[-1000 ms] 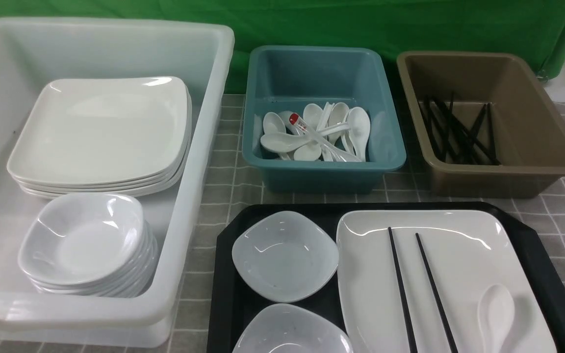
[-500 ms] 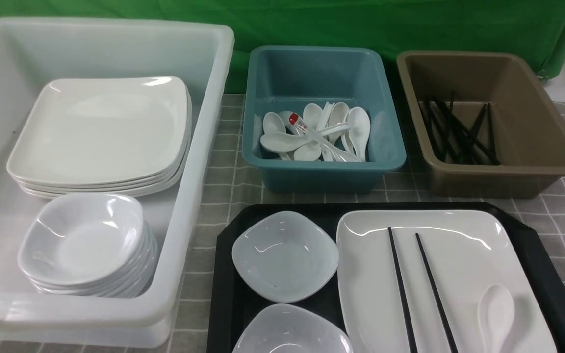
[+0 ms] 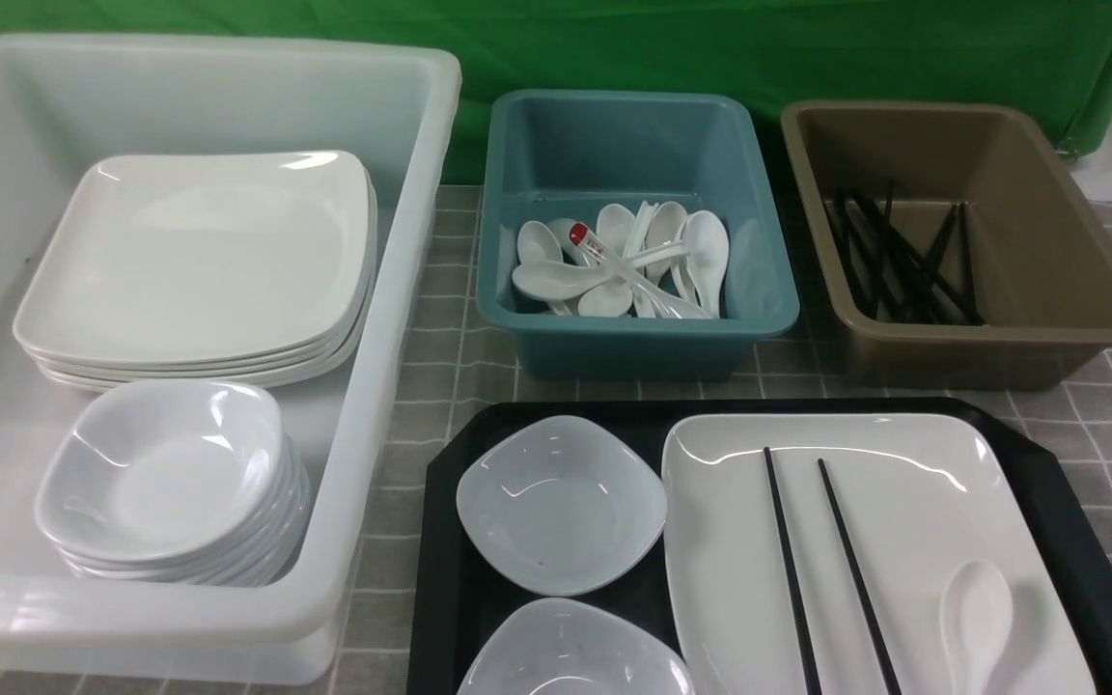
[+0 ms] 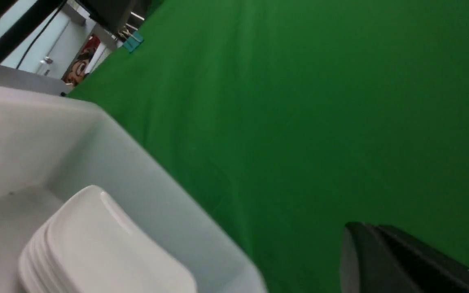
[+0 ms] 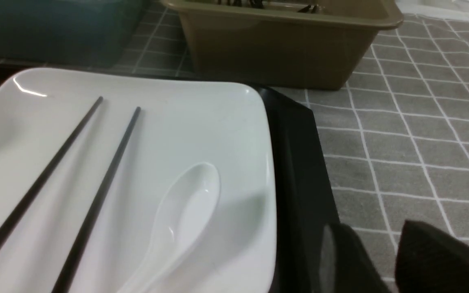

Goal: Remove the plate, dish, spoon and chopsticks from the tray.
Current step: Use the right arm to grab a pair of chopsticks from the plate

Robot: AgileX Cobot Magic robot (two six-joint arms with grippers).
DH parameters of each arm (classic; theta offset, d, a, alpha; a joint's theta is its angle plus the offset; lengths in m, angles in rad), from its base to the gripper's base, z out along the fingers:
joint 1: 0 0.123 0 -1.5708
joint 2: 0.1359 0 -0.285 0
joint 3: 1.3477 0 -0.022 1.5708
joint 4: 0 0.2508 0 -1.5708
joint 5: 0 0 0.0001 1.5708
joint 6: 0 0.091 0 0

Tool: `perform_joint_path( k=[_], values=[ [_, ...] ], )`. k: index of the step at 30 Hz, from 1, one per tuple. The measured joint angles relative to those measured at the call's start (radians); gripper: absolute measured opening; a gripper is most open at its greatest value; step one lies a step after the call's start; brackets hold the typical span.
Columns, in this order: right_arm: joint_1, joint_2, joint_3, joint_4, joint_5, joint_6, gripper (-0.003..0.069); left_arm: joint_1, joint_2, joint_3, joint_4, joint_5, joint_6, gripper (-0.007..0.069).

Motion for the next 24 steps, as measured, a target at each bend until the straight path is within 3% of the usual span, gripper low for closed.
perform_joint_path(
  k=[4, 8, 10, 13, 17, 18, 21, 24],
  values=[
    [0.0, 0.0, 0.0, 0.002, -0.026, 0.0, 0.0237, 0.0, 0.0, -0.002, 0.082, -0.238, -0.156, 0.0021],
    [0.0, 0.0, 0.0, 0.108, -0.173, 0.123, 0.0237, 0.0, -0.001, -0.101, 0.195, -0.23, -0.242, 0.0021],
    [0.0, 0.0, 0.0, 0.199, -0.337, 0.326, 0.0237, 0.0, 0.013, -0.258, 0.315, -0.115, -0.254, 0.0021],
    [0.0, 0.0, 0.0, 0.238, -0.502, 0.575, 0.0237, 0.0, 0.105, -0.43, 0.46, 0.029, -0.263, 0.0021],
    [0.0, 0.0, 0.0, 0.255, -0.602, 0.661, 0.0237, 0.0, 0.315, -0.673, 0.537, 0.322, -0.272, 0.0021],
    [0.0, 0.0, 0.0, 0.255, -0.61, 0.662, 0.0237, 0.0, 0.381, -0.729, 0.525, 0.424, -0.248, 0.0021],
    [0.001, 0.0, -0.004, 0.234, -0.625, 0.68, 0.0237, 0.0, 0.569, -0.851, 0.403, 0.732, -0.018, 0.0021],
    [0.028, 0.002, -0.104, 0.085, -0.433, 0.685, 0.0237, 0.0, 0.719, -0.905, 0.256, 0.95, 0.216, 0.0021]
  ],
)
